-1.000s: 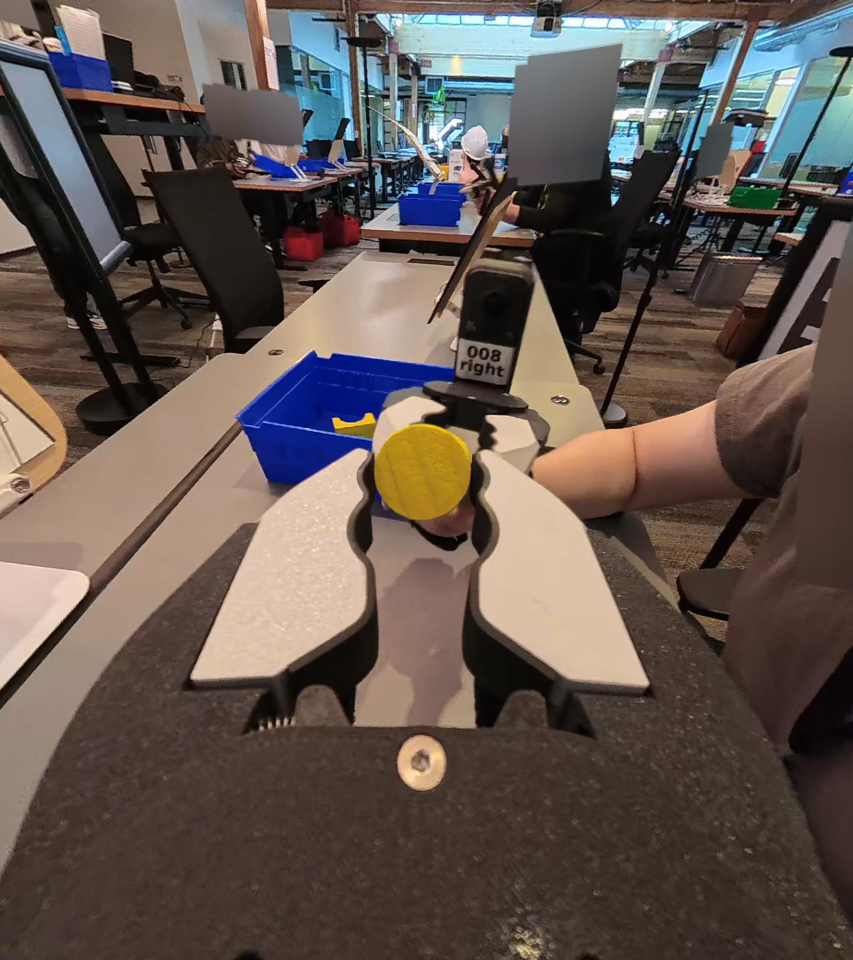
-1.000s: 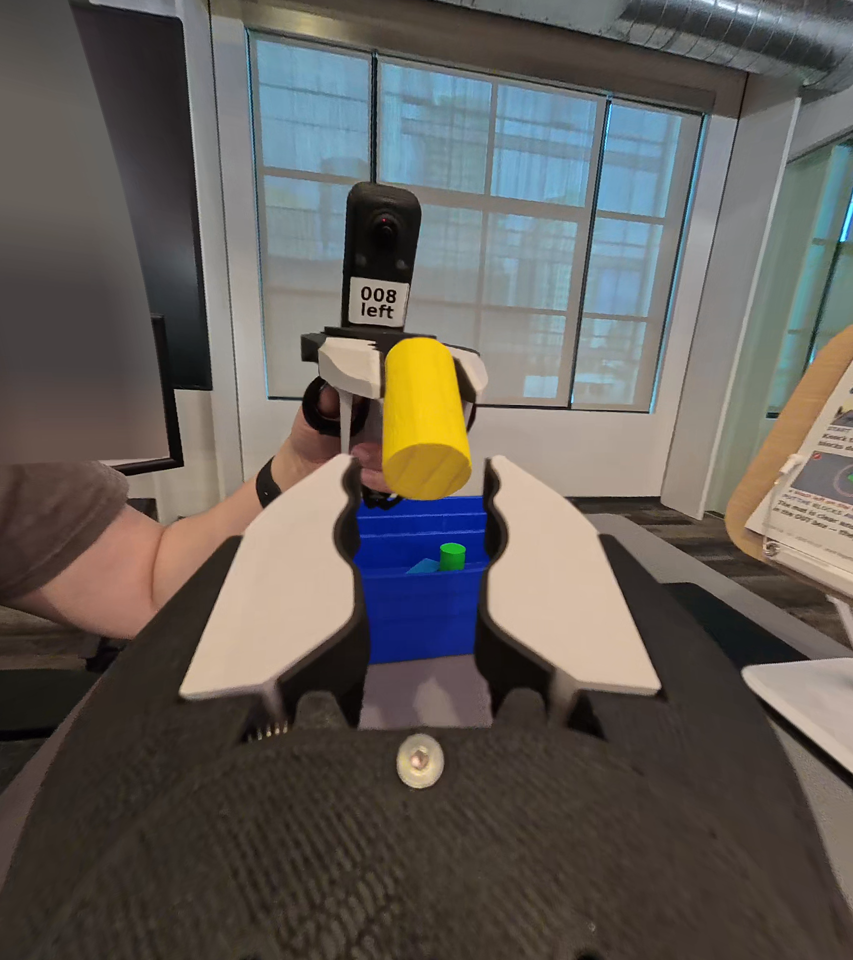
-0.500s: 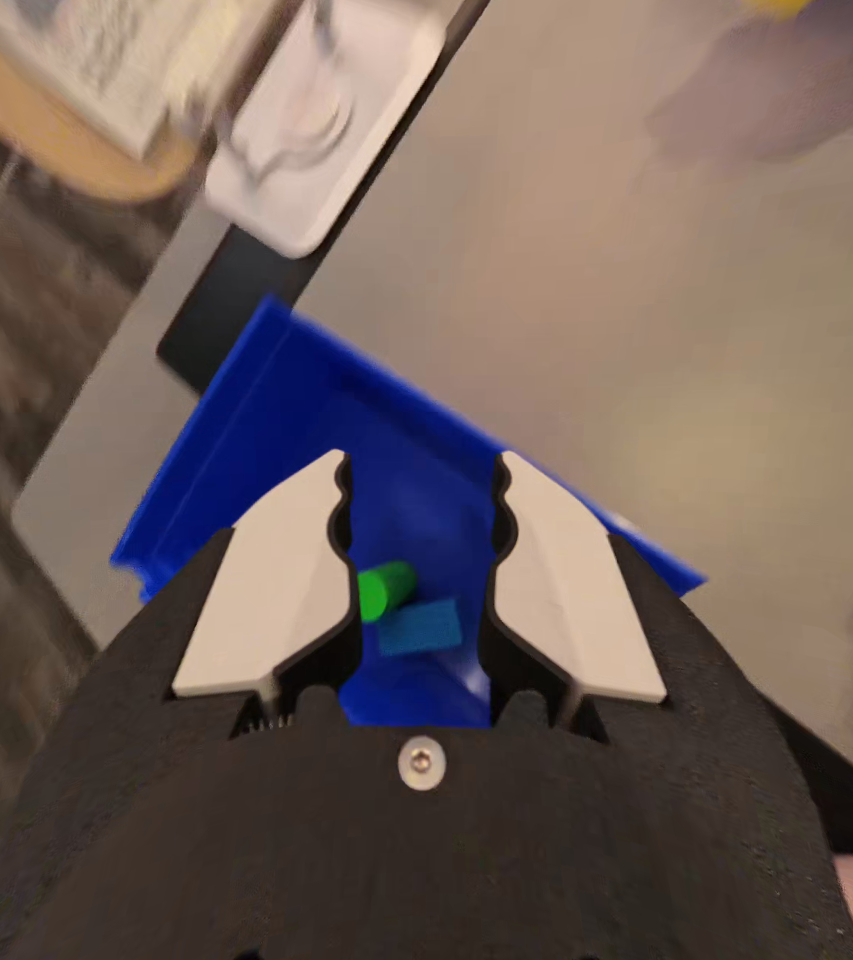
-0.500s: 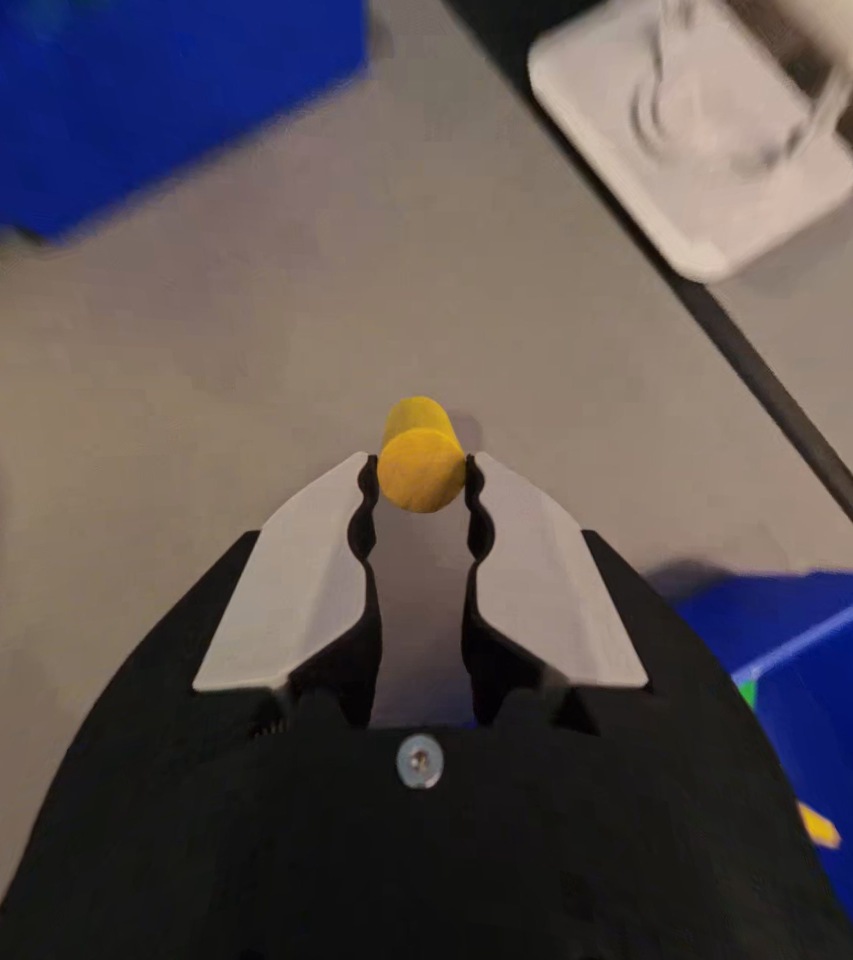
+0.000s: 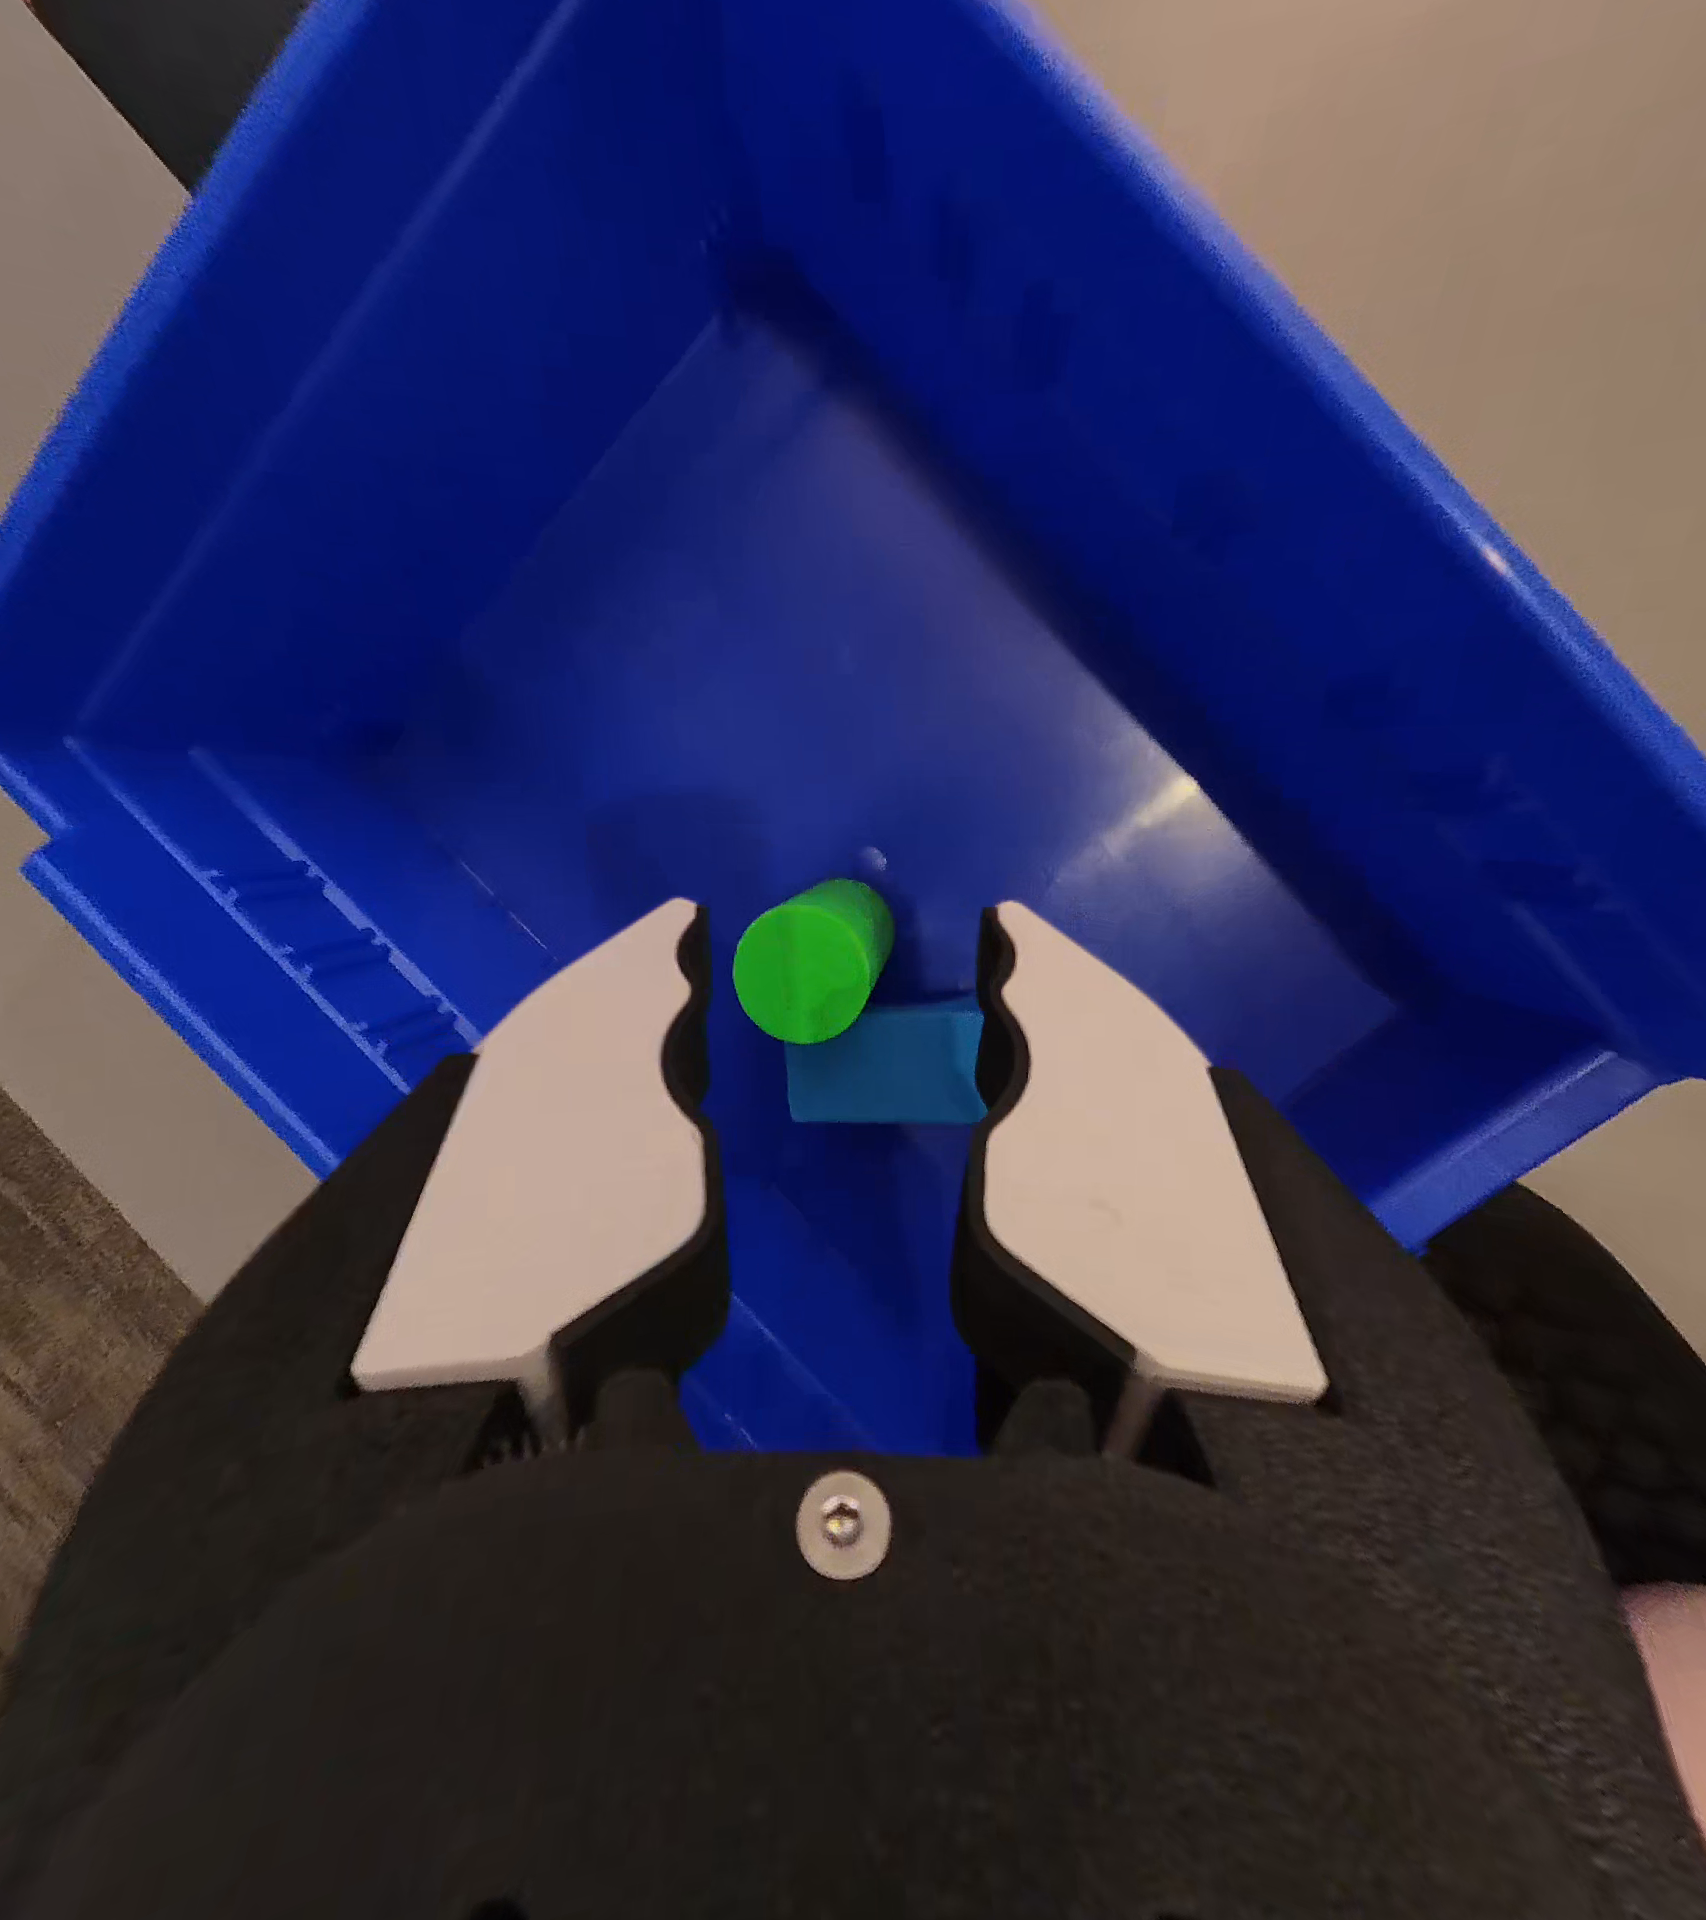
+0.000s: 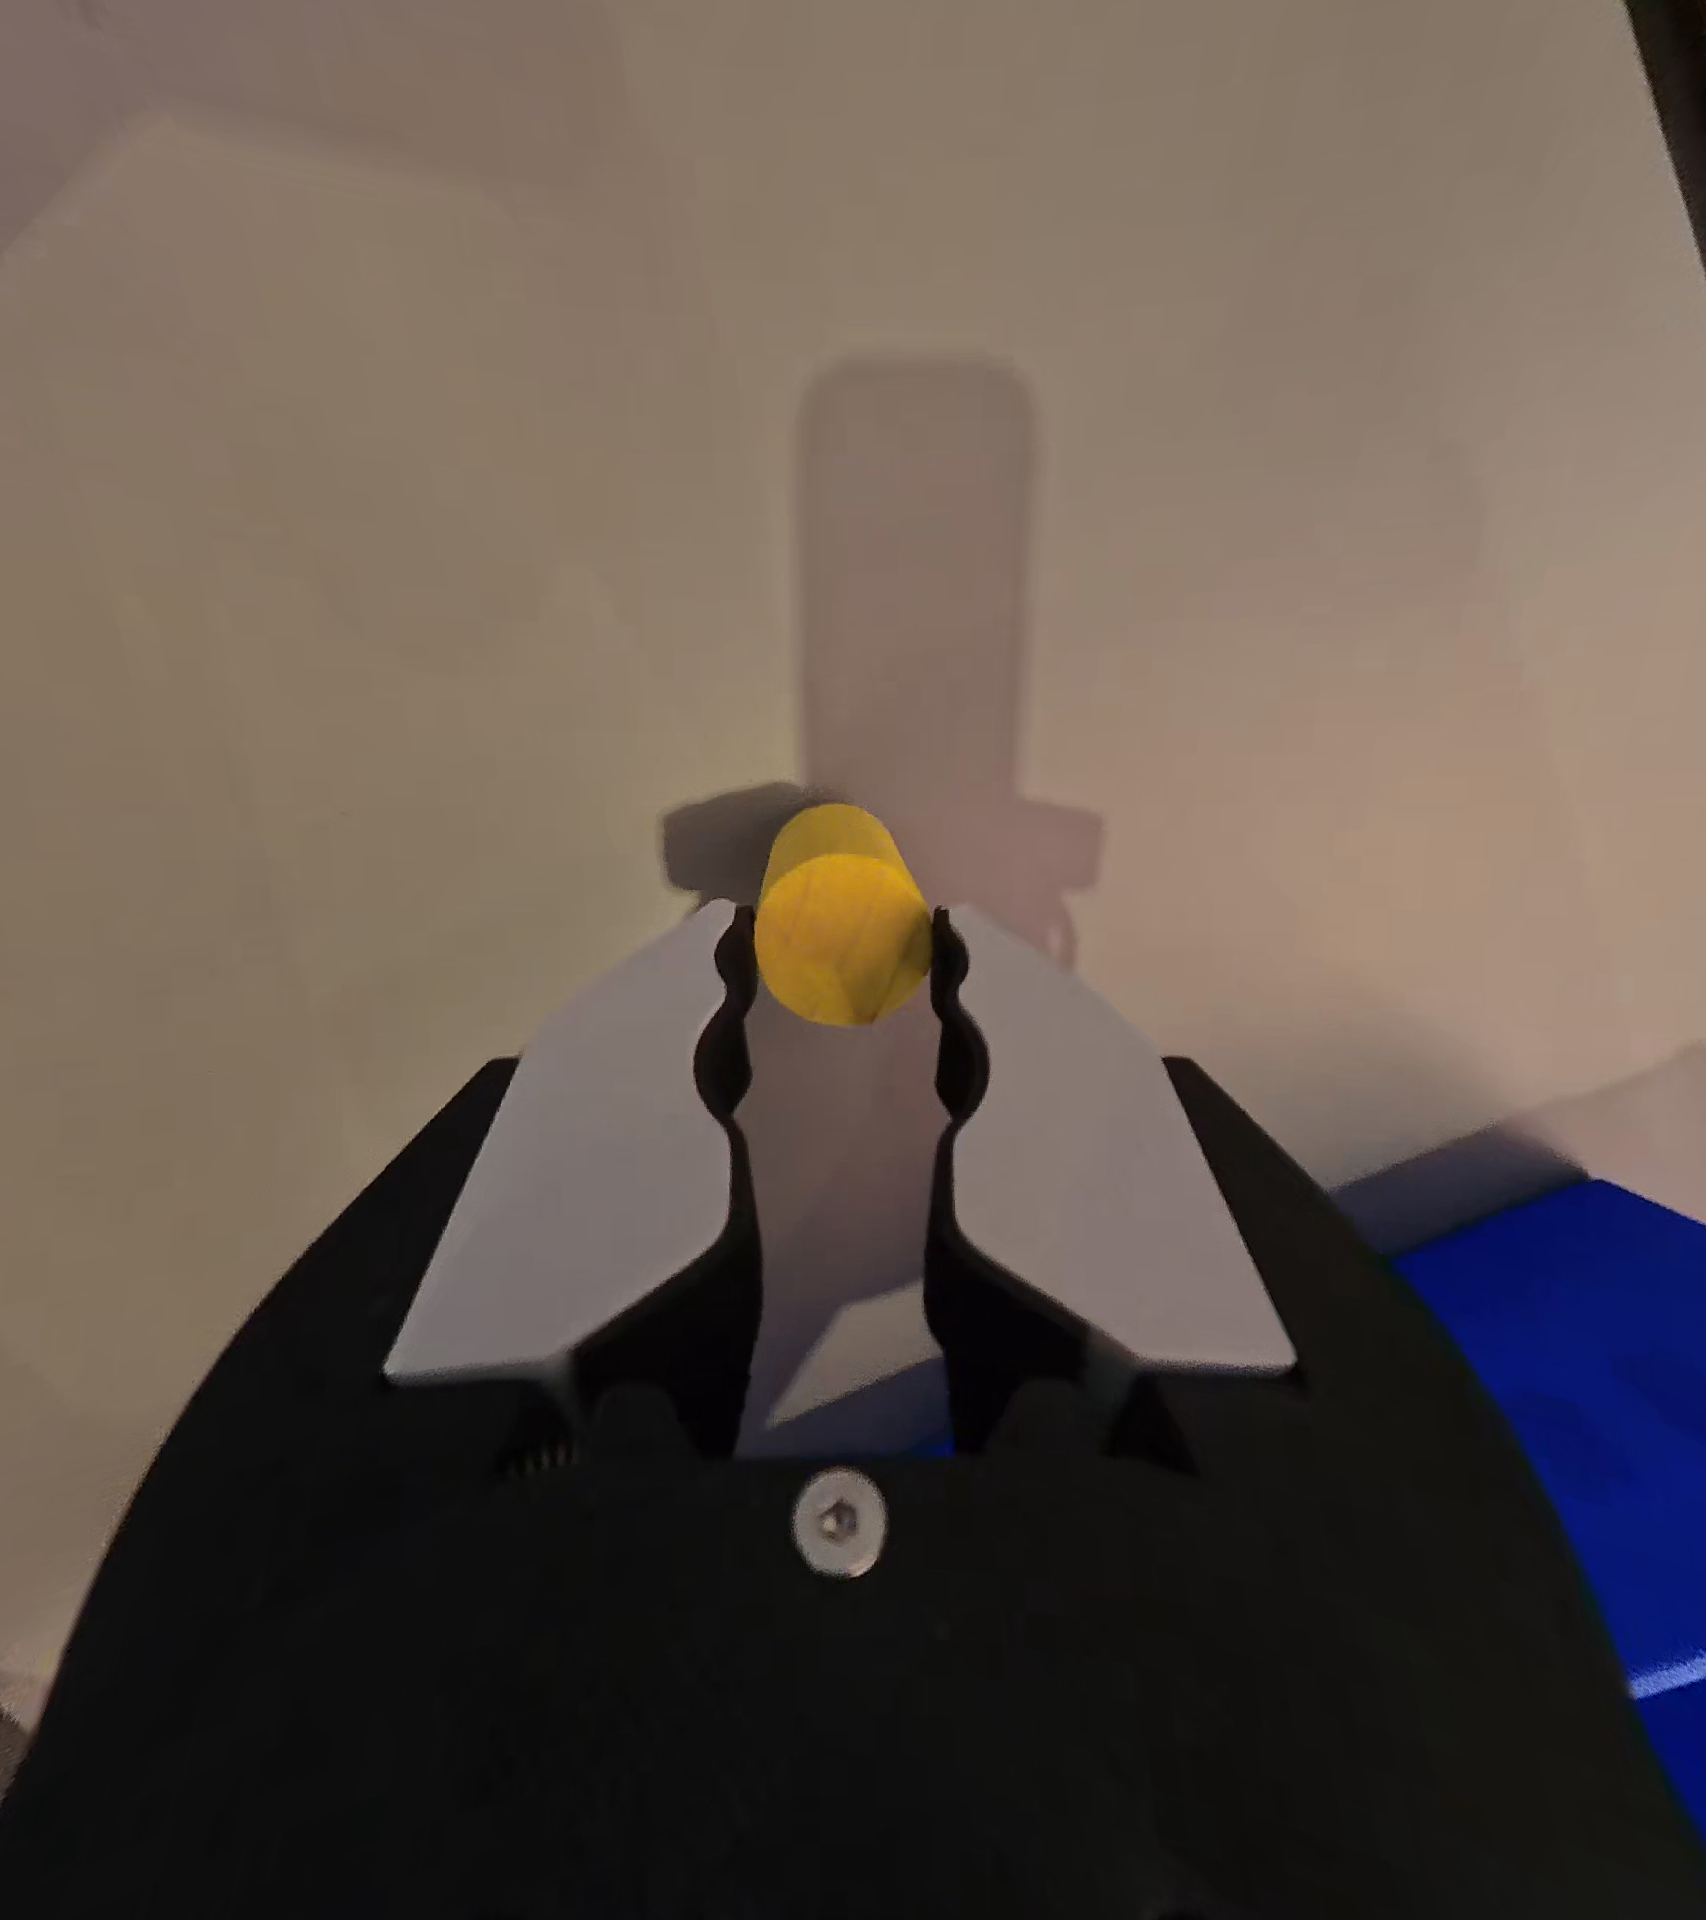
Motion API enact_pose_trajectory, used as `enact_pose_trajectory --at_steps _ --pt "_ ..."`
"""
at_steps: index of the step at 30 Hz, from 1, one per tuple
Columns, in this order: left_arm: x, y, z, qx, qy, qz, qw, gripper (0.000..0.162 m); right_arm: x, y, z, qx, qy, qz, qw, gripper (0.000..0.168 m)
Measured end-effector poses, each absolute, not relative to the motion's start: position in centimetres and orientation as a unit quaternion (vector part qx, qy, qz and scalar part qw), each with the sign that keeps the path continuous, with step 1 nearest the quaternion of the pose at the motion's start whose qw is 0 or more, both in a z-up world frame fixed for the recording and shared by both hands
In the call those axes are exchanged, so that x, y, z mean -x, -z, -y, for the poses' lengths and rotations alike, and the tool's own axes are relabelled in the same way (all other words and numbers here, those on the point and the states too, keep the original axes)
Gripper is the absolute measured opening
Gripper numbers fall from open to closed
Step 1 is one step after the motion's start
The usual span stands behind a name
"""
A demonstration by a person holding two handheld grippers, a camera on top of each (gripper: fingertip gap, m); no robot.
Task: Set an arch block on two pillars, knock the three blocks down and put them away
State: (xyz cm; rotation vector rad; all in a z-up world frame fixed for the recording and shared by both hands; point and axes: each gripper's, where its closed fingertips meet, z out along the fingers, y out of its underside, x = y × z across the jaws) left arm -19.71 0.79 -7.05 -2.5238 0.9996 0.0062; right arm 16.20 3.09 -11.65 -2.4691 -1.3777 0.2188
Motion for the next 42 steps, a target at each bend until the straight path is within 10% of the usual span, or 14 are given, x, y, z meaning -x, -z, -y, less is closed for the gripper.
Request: enact_pose_trajectory --at_steps 24,36,42 --pt "21.6 10.7 -0.2 0.933 -0.051 -0.342 0.095 0.034 -15.0 3.9 -2.6 0.795 -0.116 0.482 0.349 0.057" --pt "8.0 -8.2 3.2 0.731 0.203 -0.440 0.480 0.034 -5.0 -3.6 5.2 0.572 -0.397 0.514 0.501 0.057" --pt "-1.5 -11.9 7.7 0.617 0.383 -0.486 0.485 0.033 -5.4 -8.4 6.9 0.483 -0.483 0.432 0.589 0.057"
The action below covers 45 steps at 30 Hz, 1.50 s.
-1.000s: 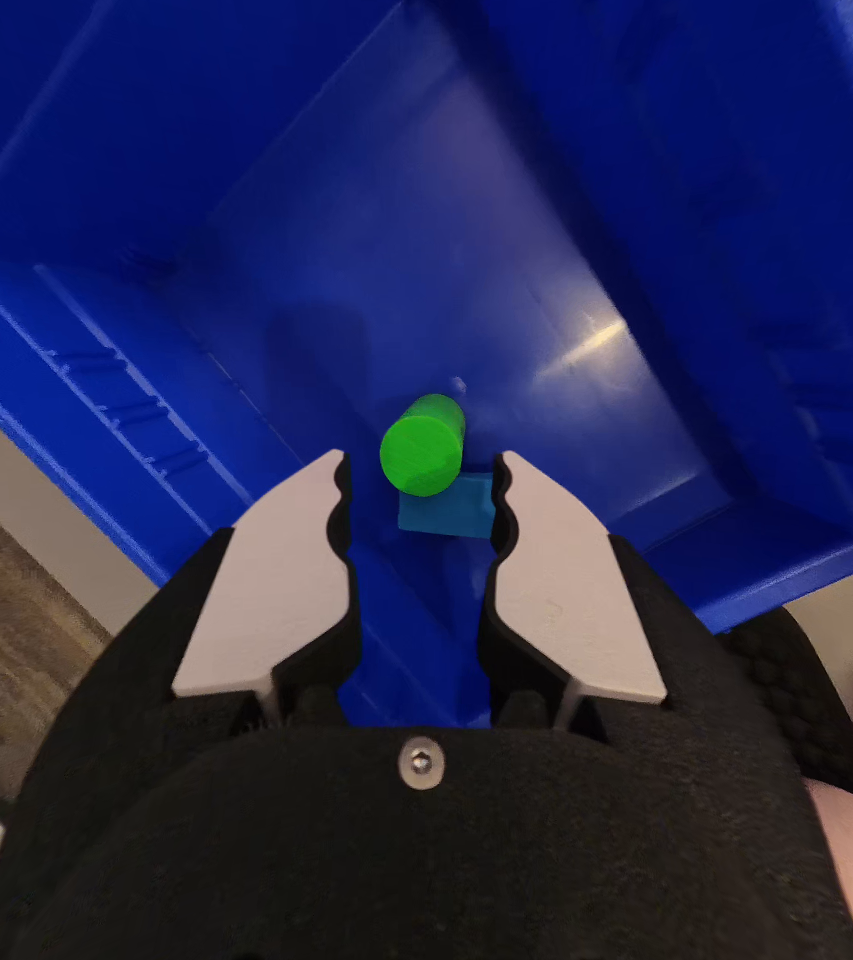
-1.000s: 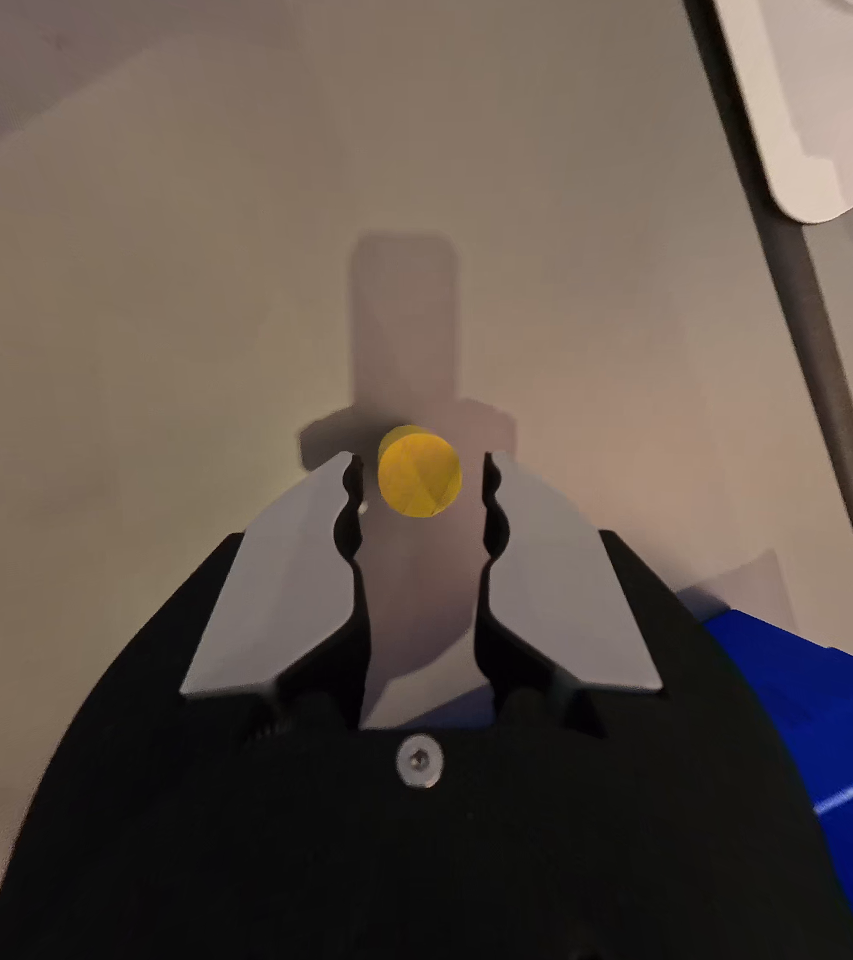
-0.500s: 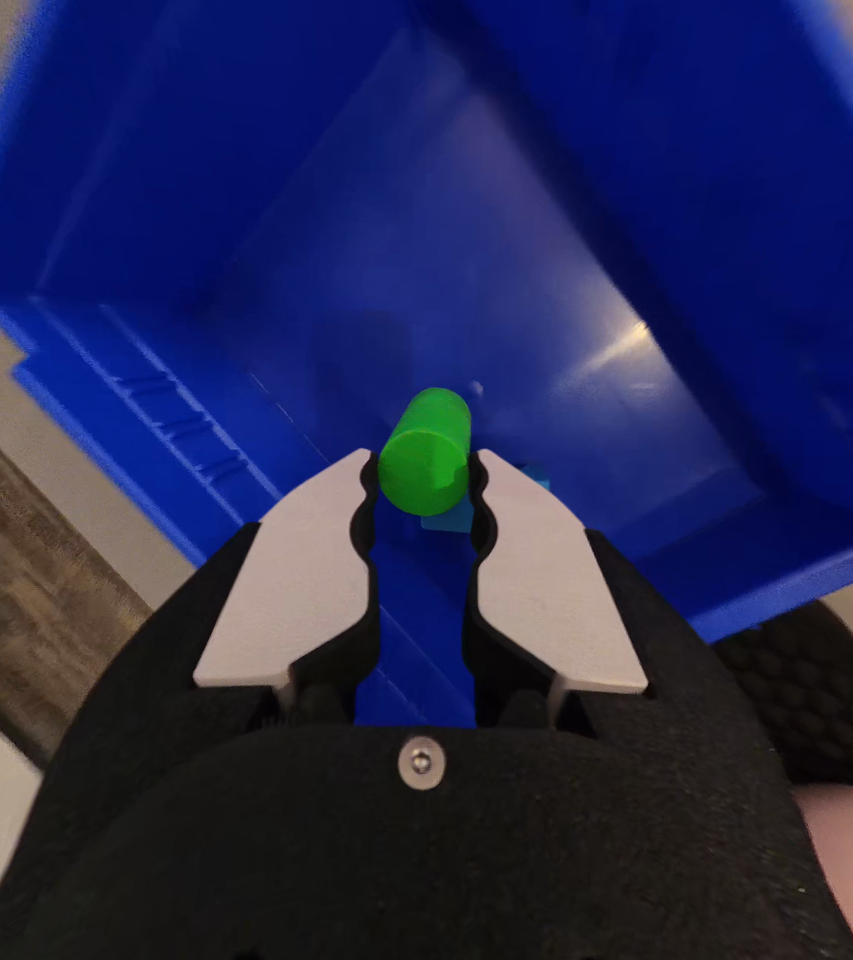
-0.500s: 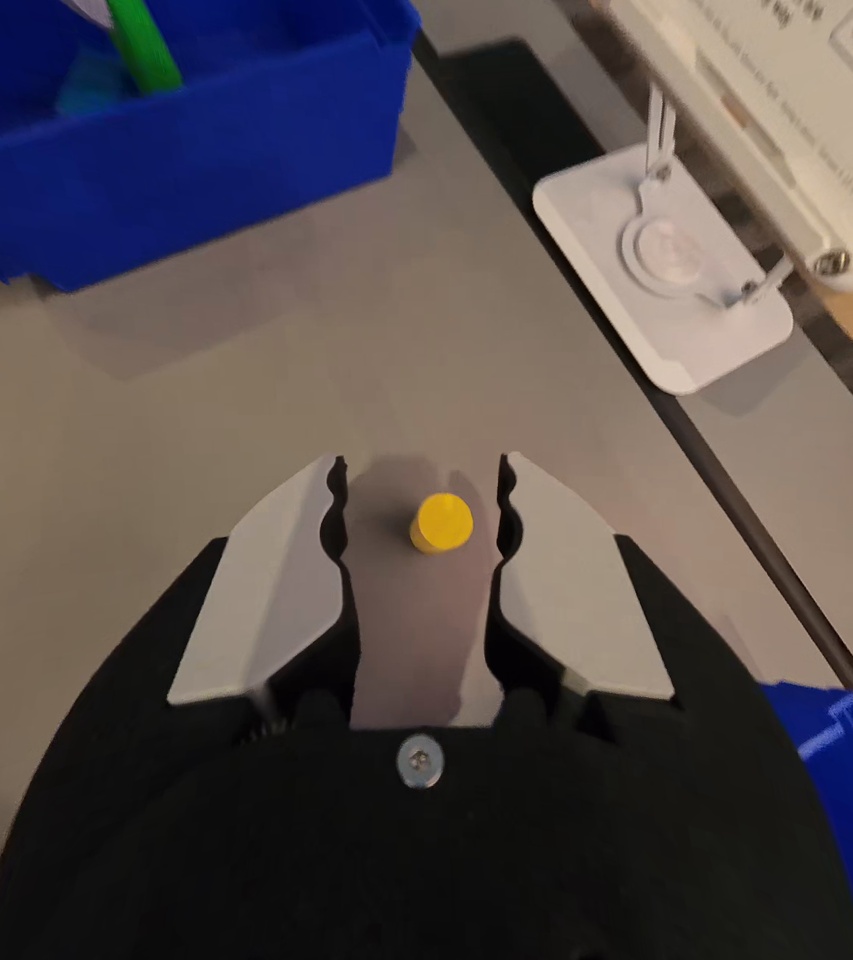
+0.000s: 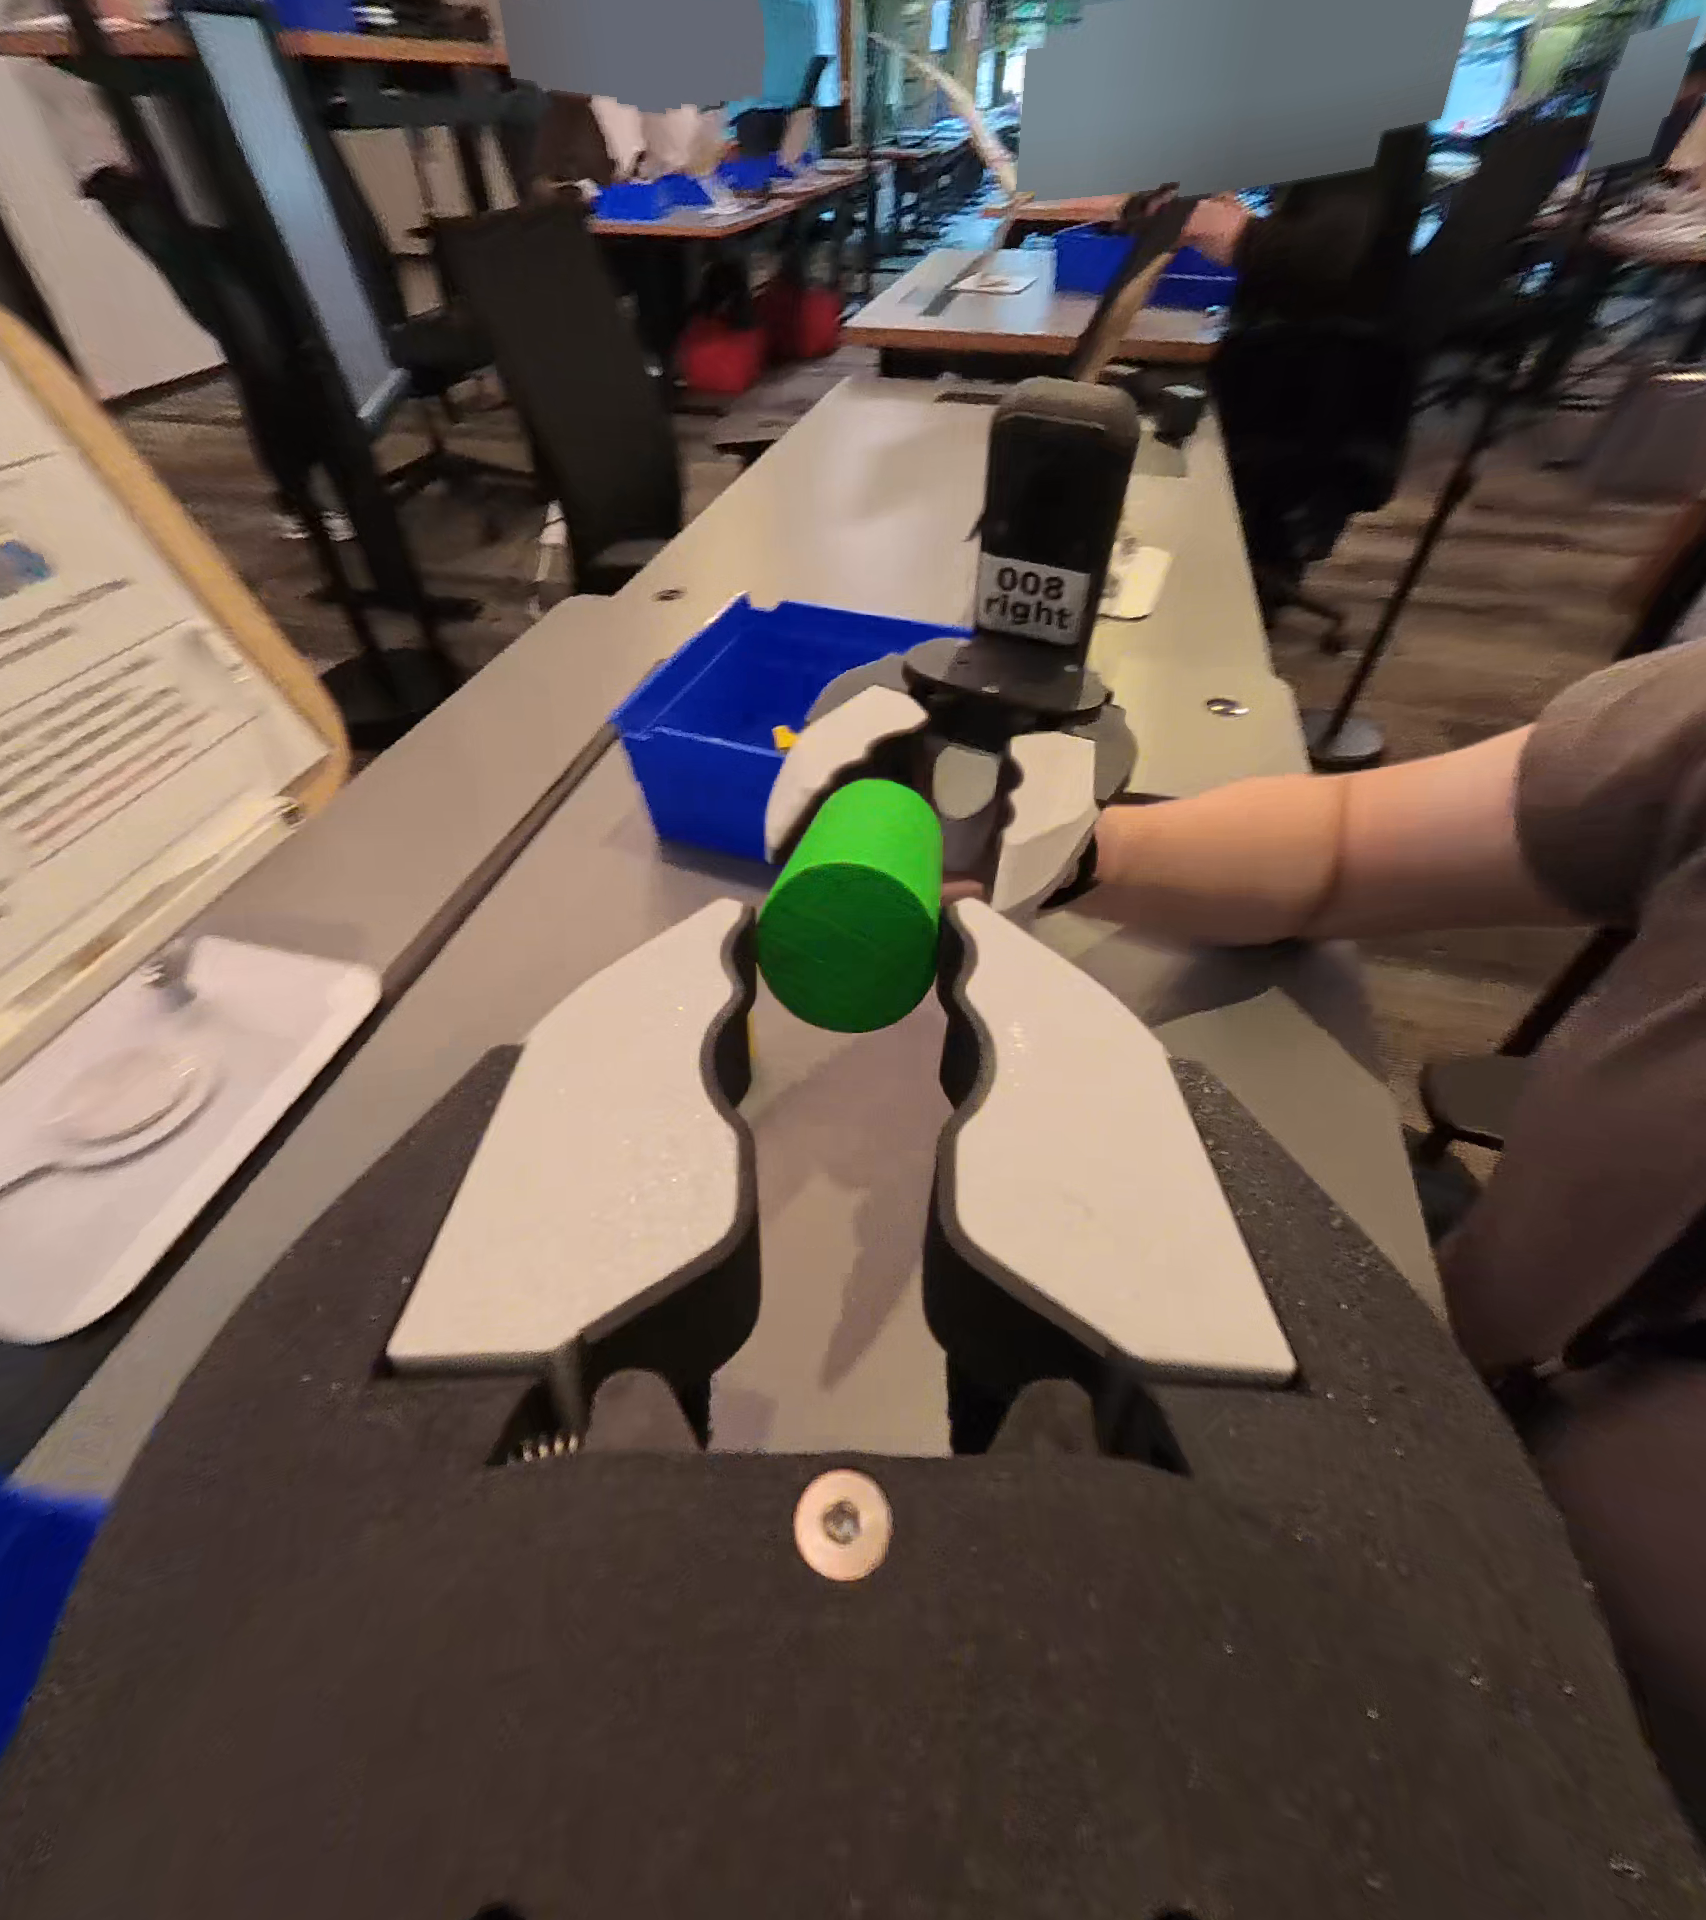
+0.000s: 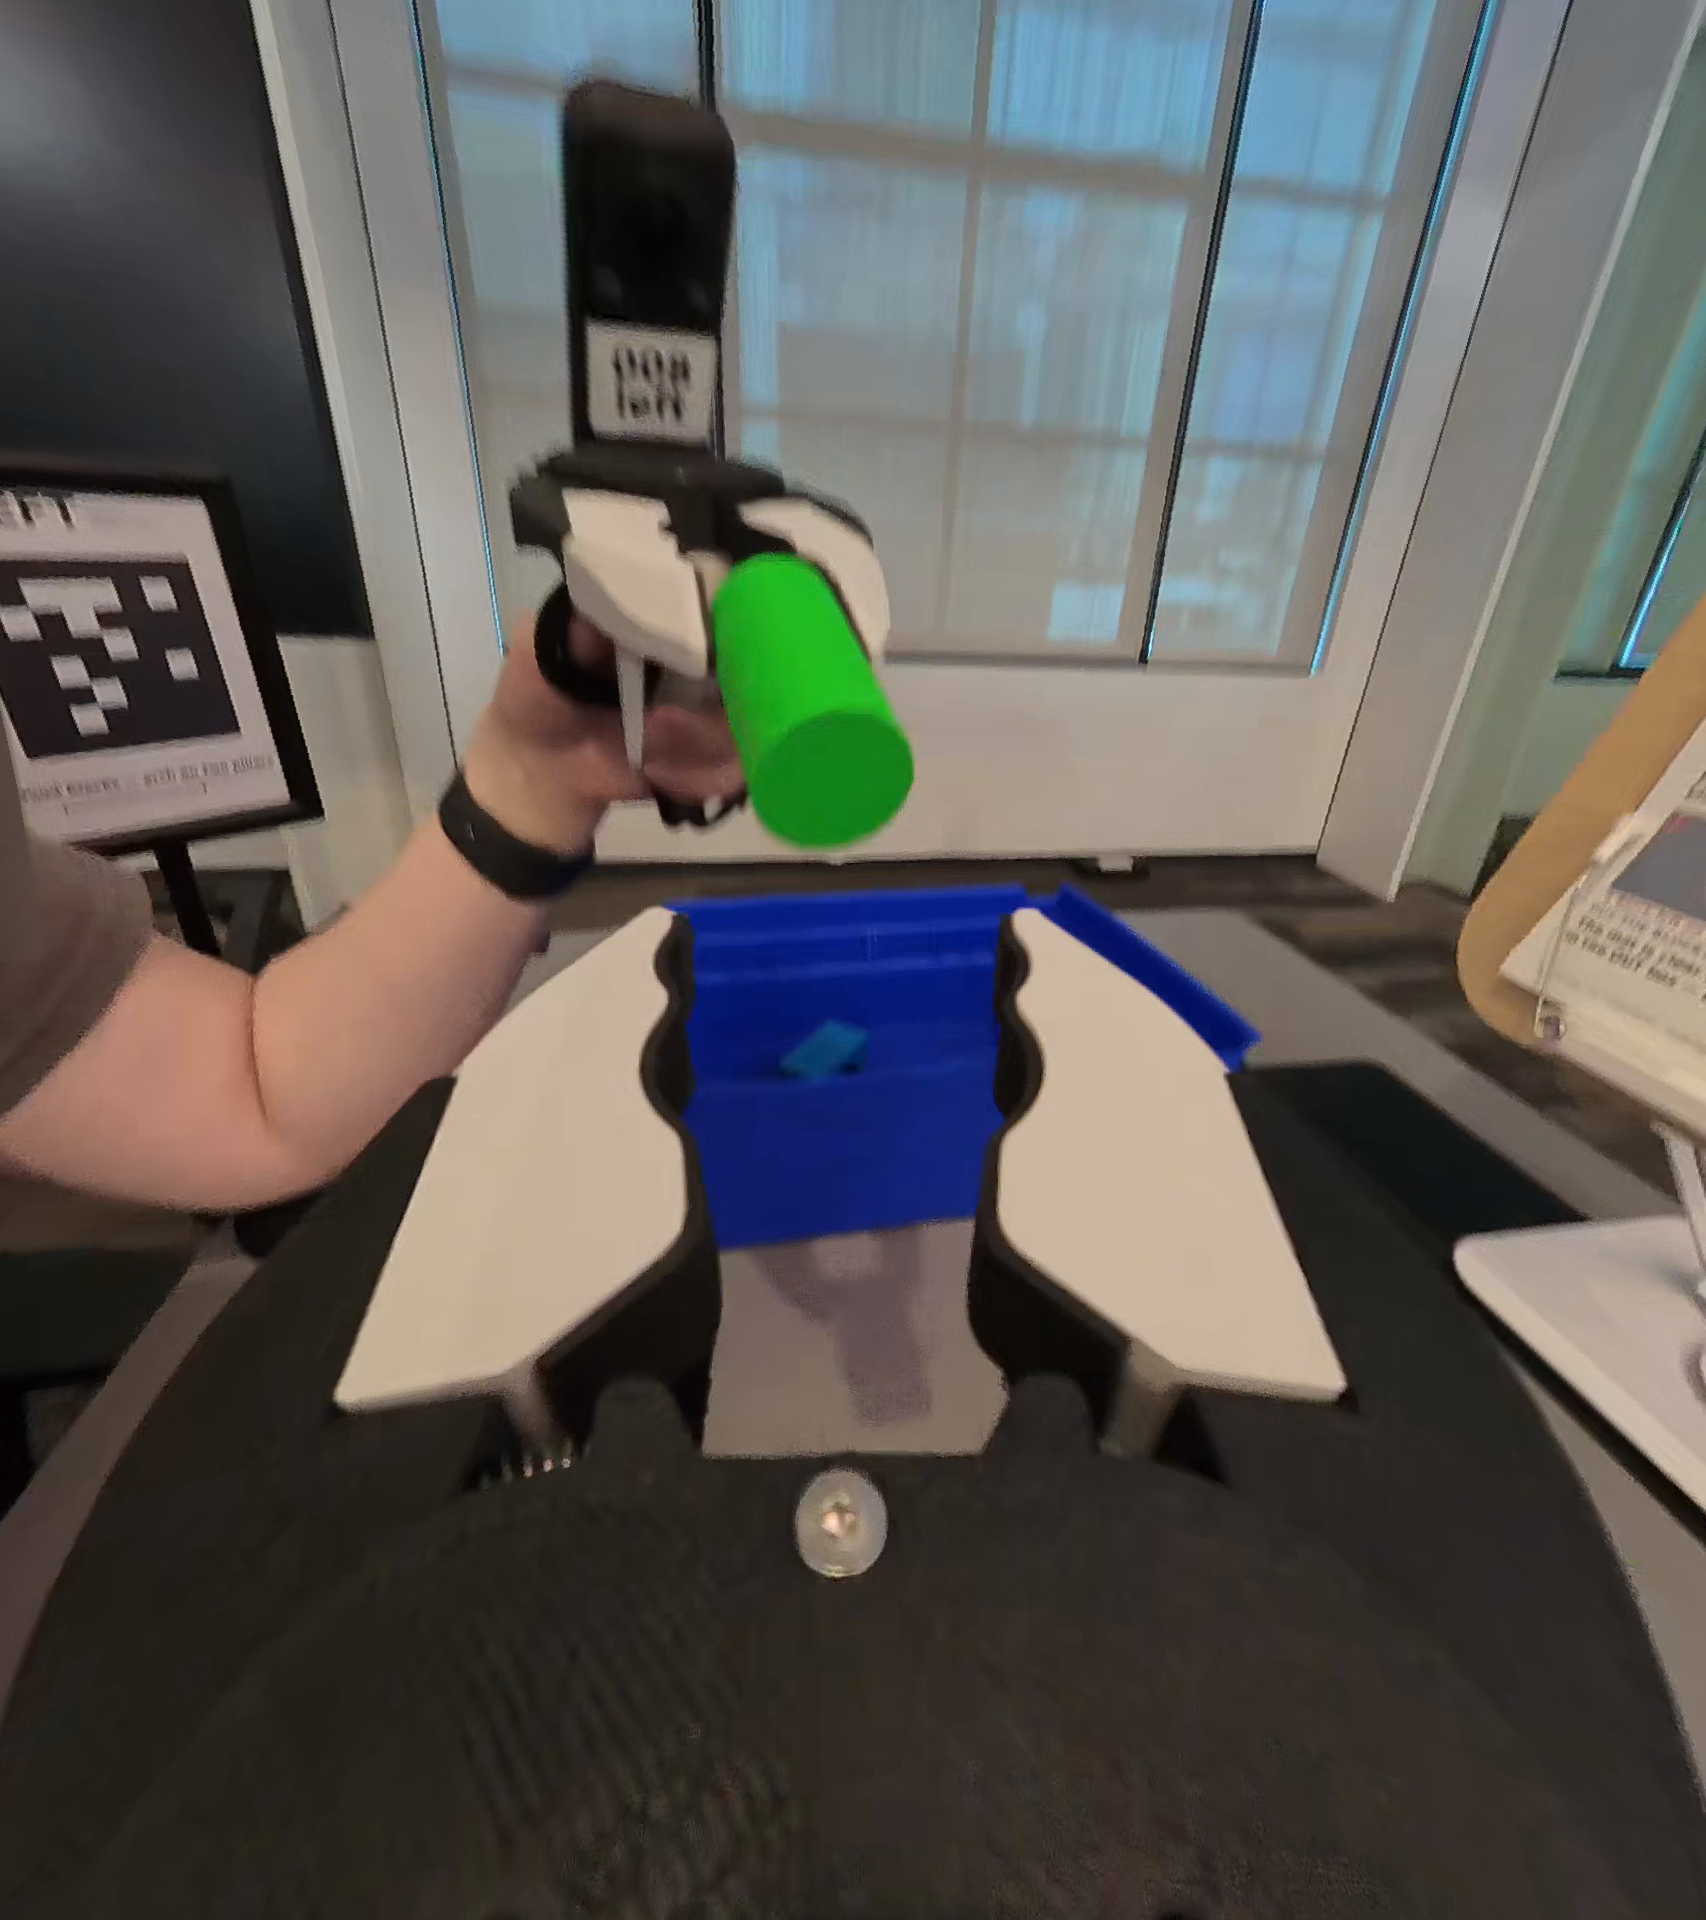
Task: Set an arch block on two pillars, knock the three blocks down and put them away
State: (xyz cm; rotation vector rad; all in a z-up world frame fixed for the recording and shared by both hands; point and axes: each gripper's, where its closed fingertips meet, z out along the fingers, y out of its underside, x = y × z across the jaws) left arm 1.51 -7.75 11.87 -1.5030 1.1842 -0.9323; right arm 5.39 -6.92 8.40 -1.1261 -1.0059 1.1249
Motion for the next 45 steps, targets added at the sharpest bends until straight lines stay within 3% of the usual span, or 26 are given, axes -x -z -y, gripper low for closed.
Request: enact_pose_trajectory --at_steps 4,6,10,11,12,13,18,20,23,25,35,38,40,43,45 --pt "-4.2 -11.3 8.3 0.598 0.409 -0.499 0.475 0.033 -6.2 -9.9 8.0 0.452 -0.510 0.424 0.596 0.049" --pt "-4.9 -11.2 8.7 0.590 0.428 -0.501 0.466 0.033 -6.4 -9.9 8.2 0.448 -0.517 0.426 0.592 0.034" --pt "-4.5 -10.3 8.2 0.614 0.418 -0.496 0.449 0.034 -6.7 -9.7 7.9 0.467 -0.515 0.434 0.573 0.034" --pt "-3.9 -9.7 7.8 0.631 0.396 -0.500 0.441 0.042 -6.8 -9.6 7.6 0.480 -0.508 0.444 0.561 0.034" --pt "-2.9 -9.0 7.2 0.652 0.365 -0.500 0.437 0.061 -7.0 -9.2 7.1 0.502 -0.495 0.457 0.542 0.034" --pt "-1.4 -8.0 6.4 0.681 0.318 -0.499 0.431 0.067 -7.2 -8.5 6.4 0.535 -0.477 0.473 0.513 0.034" --pt "9.7 0.3 4.8 0.826 0.065 -0.484 0.281 0.054 -8.6 -1.9 0.3 0.707 -0.271 0.541 0.366 0.034" --pt "12.8 2.4 4.6 0.865 0.025 -0.448 0.224 0.062 -8.5 1.9 -1.1 0.749 -0.205 0.566 0.278 0.034" --pt "14.5 3.2 3.1 0.887 0.036 -0.403 0.224 0.047 -8.4 6.9 -1.7 0.779 -0.130 0.590 0.166 0.034" --pt "14.7 3.0 2.4 0.892 0.066 -0.380 0.235 0.048 -8.5 9.0 -2.1 0.787 -0.094 0.594 0.138 0.034" --pt "20.5 4.6 3.9 0.935 0.017 -0.307 0.179 0.060 -9.8 11.6 -3.7 0.804 -0.020 0.586 0.103 0.034" --pt "20.4 5.7 4.1 0.937 0.016 -0.316 0.150 0.067 -9.5 11.8 -3.7 0.802 -0.016 0.588 0.107 0.034" --pt "20.5 6.5 4.4 0.942 0.005 -0.312 0.124 0.082 -9.4 11.8 -3.7 0.802 -0.014 0.587 0.111 0.035" --pt "21.1 7.3 4.6 0.953 -0.017 -0.290 0.092 0.086 -9.0 11.2 -3.8 0.791 -0.011 0.594 0.143 0.054" --pt "21.2 8.0 4.5 0.953 -0.028 -0.291 0.077 0.087 -8.7 10.1 -3.6 0.786 -0.024 0.592 0.175 0.056"
